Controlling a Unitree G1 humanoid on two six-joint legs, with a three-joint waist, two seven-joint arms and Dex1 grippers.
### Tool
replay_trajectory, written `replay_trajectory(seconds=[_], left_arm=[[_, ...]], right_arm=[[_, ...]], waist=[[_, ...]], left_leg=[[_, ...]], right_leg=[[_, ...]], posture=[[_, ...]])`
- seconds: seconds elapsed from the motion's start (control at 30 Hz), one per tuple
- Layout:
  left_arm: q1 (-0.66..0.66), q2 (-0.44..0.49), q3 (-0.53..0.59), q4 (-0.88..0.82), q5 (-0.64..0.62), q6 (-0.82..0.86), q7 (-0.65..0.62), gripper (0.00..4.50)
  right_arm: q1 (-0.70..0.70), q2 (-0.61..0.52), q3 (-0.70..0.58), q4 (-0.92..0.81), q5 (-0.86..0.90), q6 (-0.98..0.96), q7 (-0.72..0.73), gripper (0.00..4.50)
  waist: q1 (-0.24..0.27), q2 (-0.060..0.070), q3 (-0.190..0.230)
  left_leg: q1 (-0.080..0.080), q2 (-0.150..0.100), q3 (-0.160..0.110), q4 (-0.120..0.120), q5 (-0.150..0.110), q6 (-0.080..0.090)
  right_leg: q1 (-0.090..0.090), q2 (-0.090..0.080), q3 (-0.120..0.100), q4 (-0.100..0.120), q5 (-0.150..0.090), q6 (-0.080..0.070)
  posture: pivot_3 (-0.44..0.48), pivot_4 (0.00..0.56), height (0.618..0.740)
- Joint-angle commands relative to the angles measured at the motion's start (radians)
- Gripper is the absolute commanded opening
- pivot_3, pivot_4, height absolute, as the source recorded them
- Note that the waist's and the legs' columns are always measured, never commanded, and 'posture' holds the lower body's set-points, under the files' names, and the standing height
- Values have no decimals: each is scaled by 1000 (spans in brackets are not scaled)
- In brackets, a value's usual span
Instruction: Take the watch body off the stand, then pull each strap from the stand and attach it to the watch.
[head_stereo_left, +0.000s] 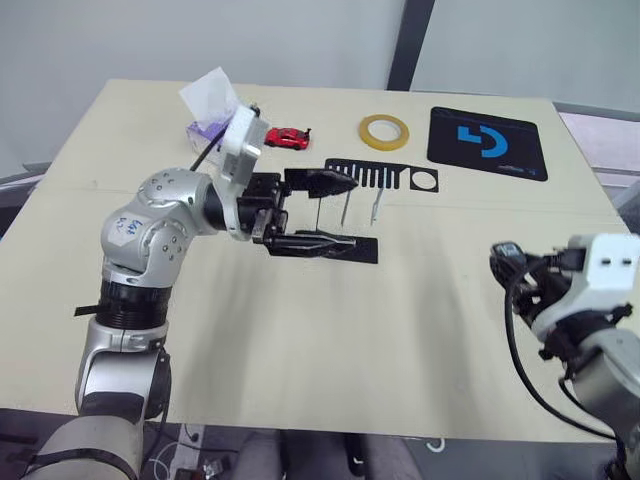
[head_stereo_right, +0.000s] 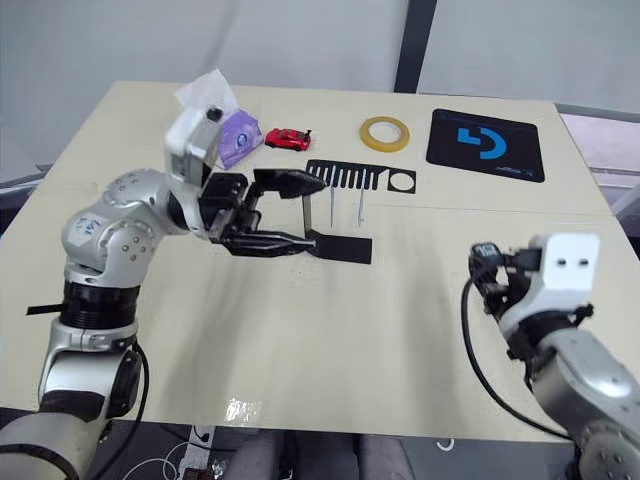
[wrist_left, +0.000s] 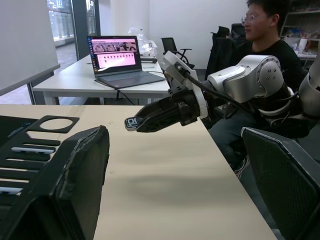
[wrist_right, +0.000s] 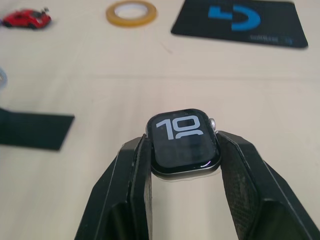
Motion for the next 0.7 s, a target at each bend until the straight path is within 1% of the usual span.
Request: replay_trajectory(seconds=[0.03,0.1,0.2,0.3,0.47,0.7], left_arm=[[35,8,-20,-66,0,-24,-17,4500],[52,7,-27,-78,9,-31,-9,4500],[78,16,-37,-96,16,-38,-8,4500],[99,29,-49,-115,24,-43,-13,4500],[114,39,-63,-129,31,-48,-15,4500],[119,25,-83,-120,51,-73,-8,4500]], right_arm=[[162,10,95,-118,-87,-177,6,1539],[228,24,138,-118,-155,-229,22,1539],[292,56,190,-89,-258,-287,57,1539],[320,69,243,-27,-358,-353,111,1539],[293,88,271,68,-443,-411,178,1539],[228,137,284,154,-487,-396,210,1539]], waist=[[5,0,0],[4,0,0],[4,0,0],[4,0,0],[8,0,0],[8,0,0]], left_leg=[[2,-1,-1,-1,1,1],[8,0,-2,-2,1,1],[10,-1,0,-2,1,1],[10,-1,-1,-2,1,1],[10,-1,-1,-2,1,1],[10,-1,-2,-2,1,1]], right_leg=[[3,1,0,-1,0,0],[10,2,1,-2,0,0],[11,2,3,-2,0,1],[11,2,3,-1,0,1],[11,1,3,-1,0,1],[11,1,2,-1,0,0]], posture=[[0,150,738],[0,150,738],[0,150,738],[0,150,738],[0,150,738],[0,150,738]])
